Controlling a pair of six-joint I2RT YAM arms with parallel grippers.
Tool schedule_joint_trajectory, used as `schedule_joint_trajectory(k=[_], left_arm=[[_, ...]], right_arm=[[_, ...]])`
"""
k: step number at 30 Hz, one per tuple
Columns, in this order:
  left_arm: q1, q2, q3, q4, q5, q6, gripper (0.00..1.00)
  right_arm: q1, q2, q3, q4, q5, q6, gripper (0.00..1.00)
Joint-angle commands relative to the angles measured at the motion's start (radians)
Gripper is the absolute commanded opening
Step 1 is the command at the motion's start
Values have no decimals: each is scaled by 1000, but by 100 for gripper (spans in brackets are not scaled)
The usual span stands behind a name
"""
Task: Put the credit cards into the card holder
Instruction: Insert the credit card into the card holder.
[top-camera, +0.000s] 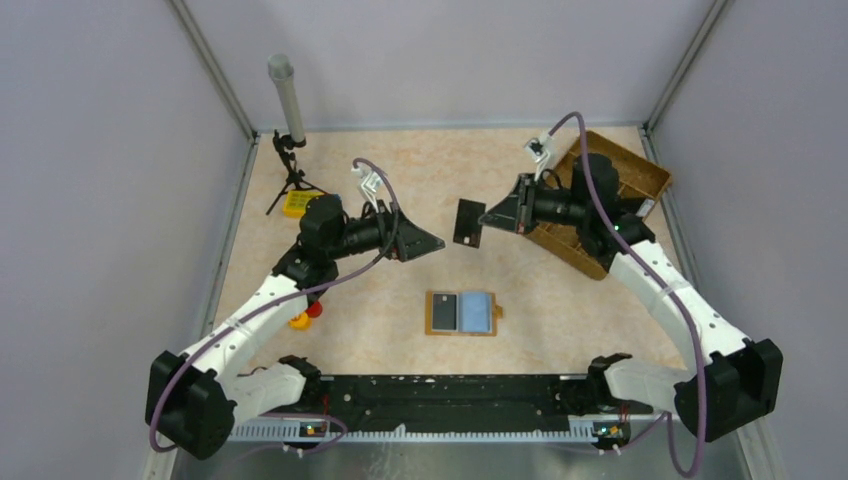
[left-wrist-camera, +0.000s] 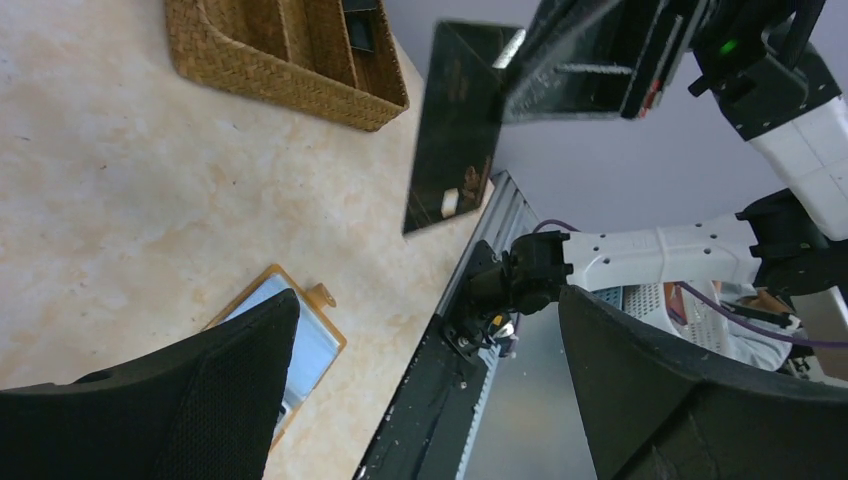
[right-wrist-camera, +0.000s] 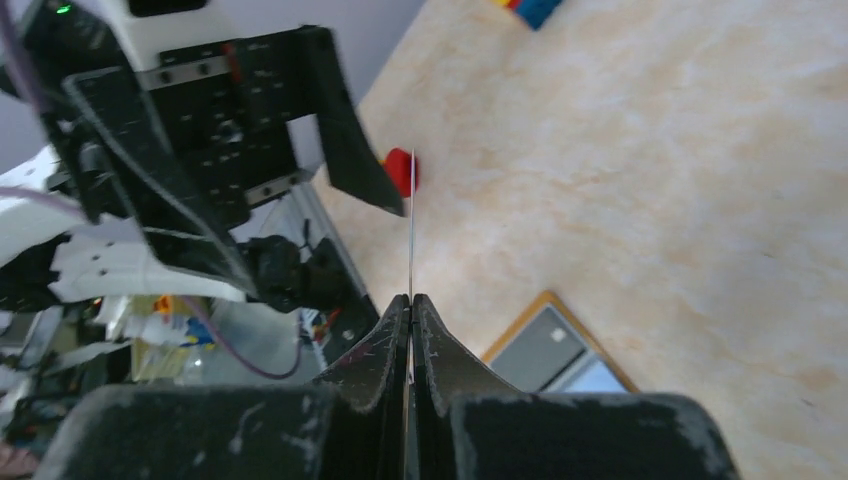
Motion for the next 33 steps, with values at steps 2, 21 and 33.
schedule_joint_trajectory(k=[2, 21, 33], left_arm=[[-10, -5, -25, 168, 28, -82, 99], [-15, -47, -91, 289, 93, -195, 0], [-87, 11, -177, -67, -200, -117, 0]], right_arm=[[133, 12, -23, 274, -95, 145, 0], [196, 83, -7, 188, -34, 108, 5], [206, 16, -131, -234, 517, 70, 65]])
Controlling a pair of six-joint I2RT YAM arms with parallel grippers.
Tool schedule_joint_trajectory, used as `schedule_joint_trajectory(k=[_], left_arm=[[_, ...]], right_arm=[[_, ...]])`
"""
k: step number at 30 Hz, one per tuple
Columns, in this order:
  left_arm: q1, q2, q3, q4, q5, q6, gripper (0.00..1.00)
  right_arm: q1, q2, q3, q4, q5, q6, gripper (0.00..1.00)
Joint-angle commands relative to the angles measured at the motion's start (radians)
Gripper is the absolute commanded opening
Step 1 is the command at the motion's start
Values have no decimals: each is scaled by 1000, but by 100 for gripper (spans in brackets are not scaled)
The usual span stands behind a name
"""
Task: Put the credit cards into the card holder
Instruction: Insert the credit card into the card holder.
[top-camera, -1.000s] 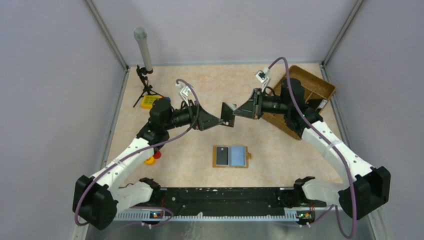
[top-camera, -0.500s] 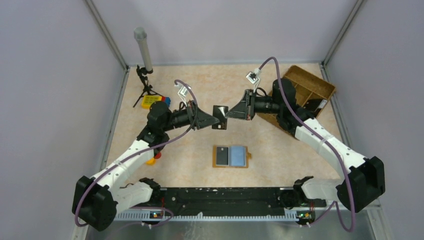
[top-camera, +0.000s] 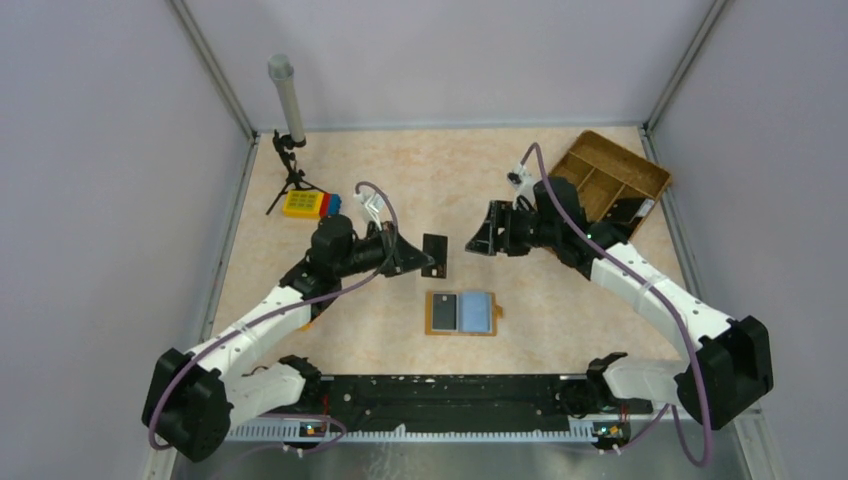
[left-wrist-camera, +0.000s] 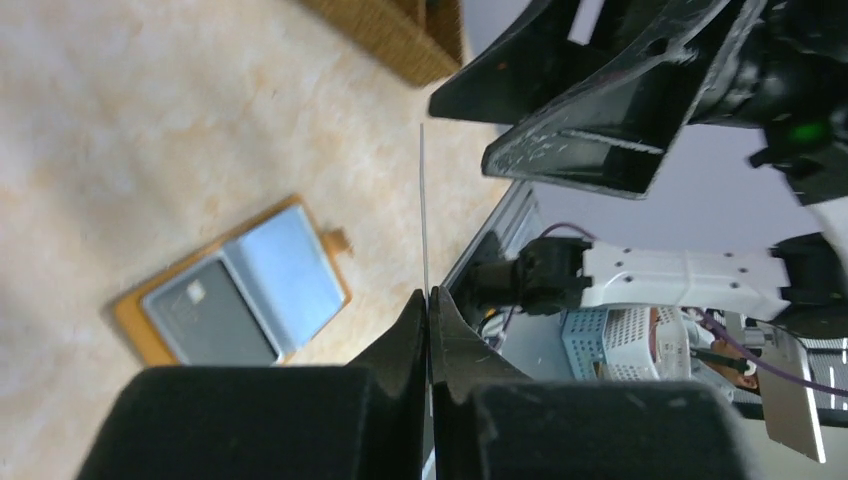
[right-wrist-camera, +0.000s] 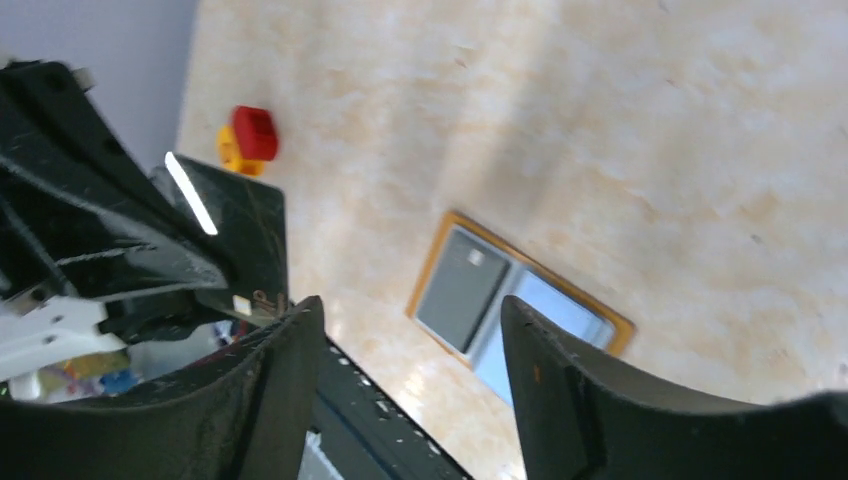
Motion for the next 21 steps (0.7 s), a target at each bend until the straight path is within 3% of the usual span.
schedule_joint_trajectory(k=[1, 6, 13, 21], left_arm=[[-83, 63, -50, -79, -130, 22, 0], [-148, 182, -96, 11, -157, -24, 0], [-163, 314, -123, 96, -137, -52, 0], [-168, 342, -162, 147, -139, -94, 0]], right_arm=[[16, -57, -112, -129, 225, 55, 61], [77, -55, -239, -126, 338, 147, 60], [150, 35, -258, -141, 468, 190, 63], [188, 121, -275, -85, 466, 209, 57]])
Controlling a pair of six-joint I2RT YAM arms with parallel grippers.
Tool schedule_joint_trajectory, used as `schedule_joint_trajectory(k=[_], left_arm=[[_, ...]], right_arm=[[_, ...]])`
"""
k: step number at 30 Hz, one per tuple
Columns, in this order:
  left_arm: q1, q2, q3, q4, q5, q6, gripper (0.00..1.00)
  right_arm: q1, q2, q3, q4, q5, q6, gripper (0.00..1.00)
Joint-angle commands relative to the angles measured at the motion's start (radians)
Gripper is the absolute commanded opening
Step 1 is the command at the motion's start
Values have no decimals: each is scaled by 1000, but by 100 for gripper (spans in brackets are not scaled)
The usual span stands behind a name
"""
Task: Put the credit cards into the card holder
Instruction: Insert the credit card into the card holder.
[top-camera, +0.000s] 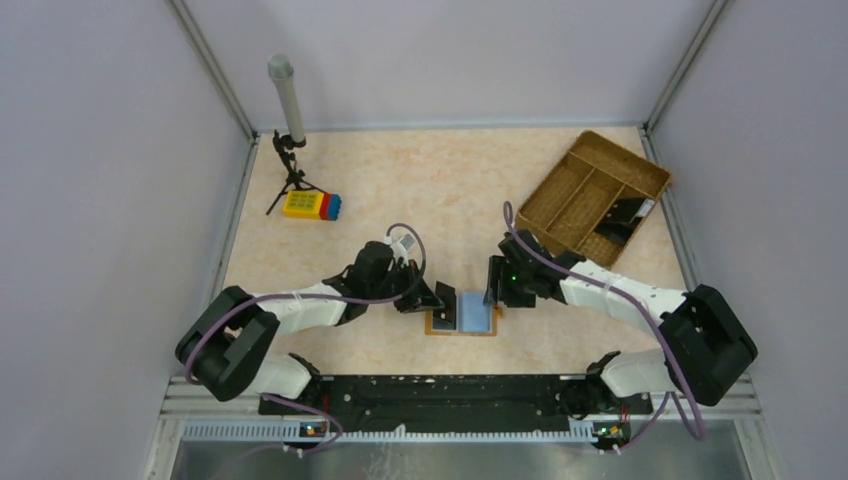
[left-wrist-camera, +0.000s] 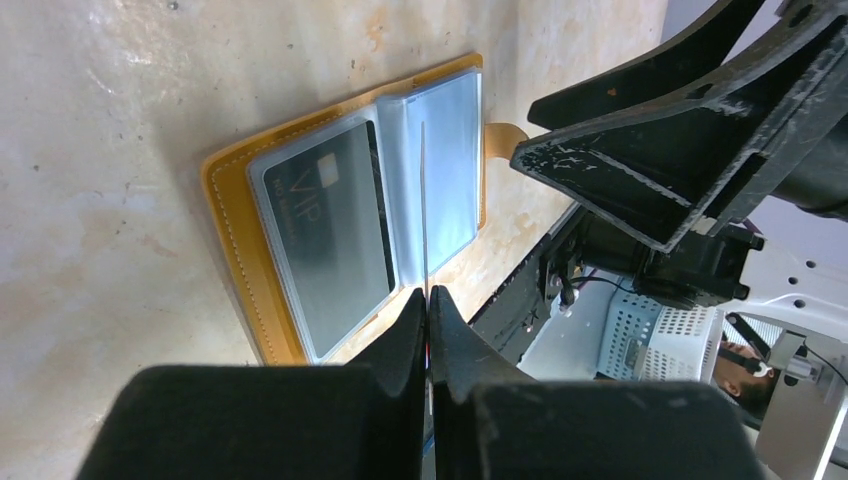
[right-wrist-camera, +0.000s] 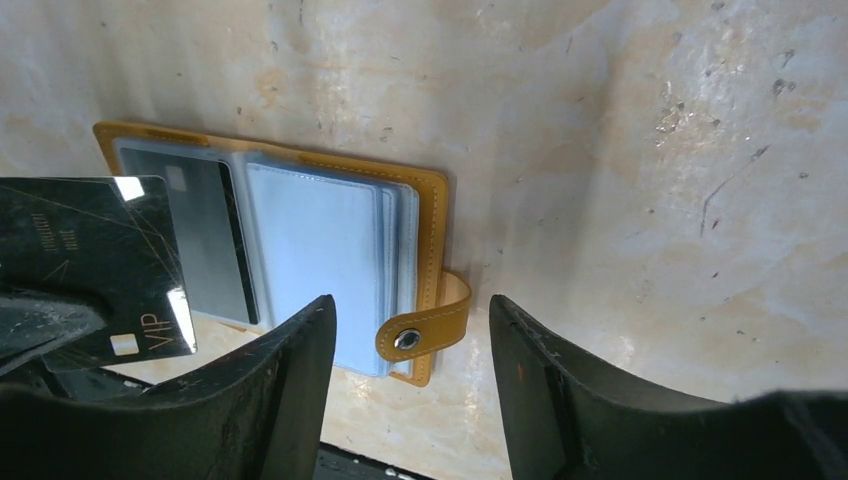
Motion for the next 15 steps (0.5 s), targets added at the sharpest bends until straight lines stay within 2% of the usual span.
schedule_joint_trajectory(k=[1, 11, 15], left_arm=[[-7, -2, -16, 79, -9, -21, 0], [-21, 29, -47, 142, 4, -52, 0], [-27, 60, -66, 208, 22, -81, 0]], right_arm=[[27, 35, -11, 52, 31, 27, 55], [49, 64, -18, 11, 74, 53, 34], [49, 89, -21, -10, 102, 69, 30]])
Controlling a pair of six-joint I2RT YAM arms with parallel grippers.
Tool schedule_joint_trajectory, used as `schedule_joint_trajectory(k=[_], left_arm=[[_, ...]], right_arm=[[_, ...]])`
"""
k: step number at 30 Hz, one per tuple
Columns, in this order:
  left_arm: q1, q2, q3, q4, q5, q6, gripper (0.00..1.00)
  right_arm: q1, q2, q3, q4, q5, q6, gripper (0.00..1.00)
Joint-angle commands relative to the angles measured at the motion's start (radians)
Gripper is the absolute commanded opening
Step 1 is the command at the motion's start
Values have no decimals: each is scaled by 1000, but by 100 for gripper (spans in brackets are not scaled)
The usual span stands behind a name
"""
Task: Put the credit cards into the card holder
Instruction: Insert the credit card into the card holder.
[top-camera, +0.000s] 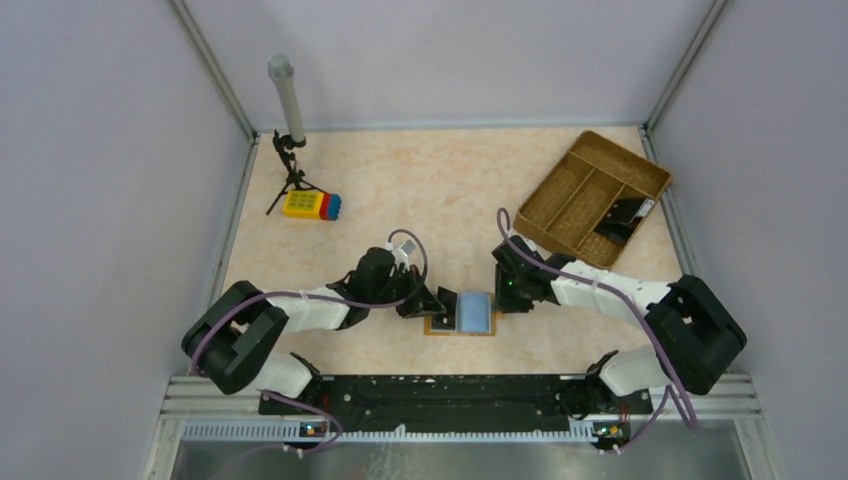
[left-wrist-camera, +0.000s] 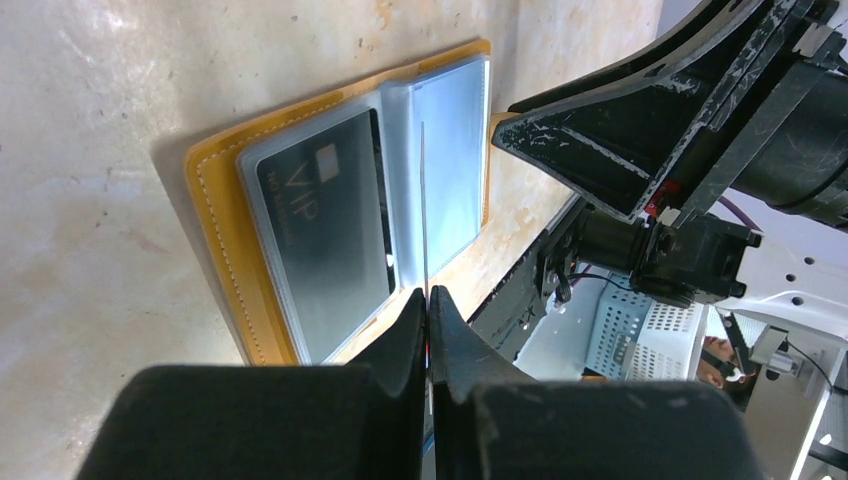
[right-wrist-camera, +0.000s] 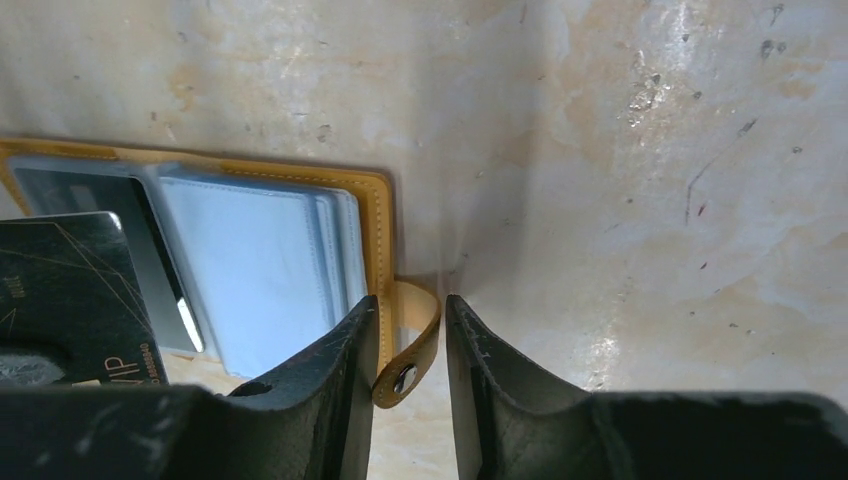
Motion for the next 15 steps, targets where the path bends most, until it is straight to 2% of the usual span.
schedule_joint_trajectory(k=[1, 15], left_arm=[[-9, 35, -23, 122, 21, -39, 0], [-23, 77, -29, 156, 19, -36, 0]], right_arm=[[12, 29, -7, -21, 49, 26, 29], [12, 69, -9, -44, 83, 41, 21]])
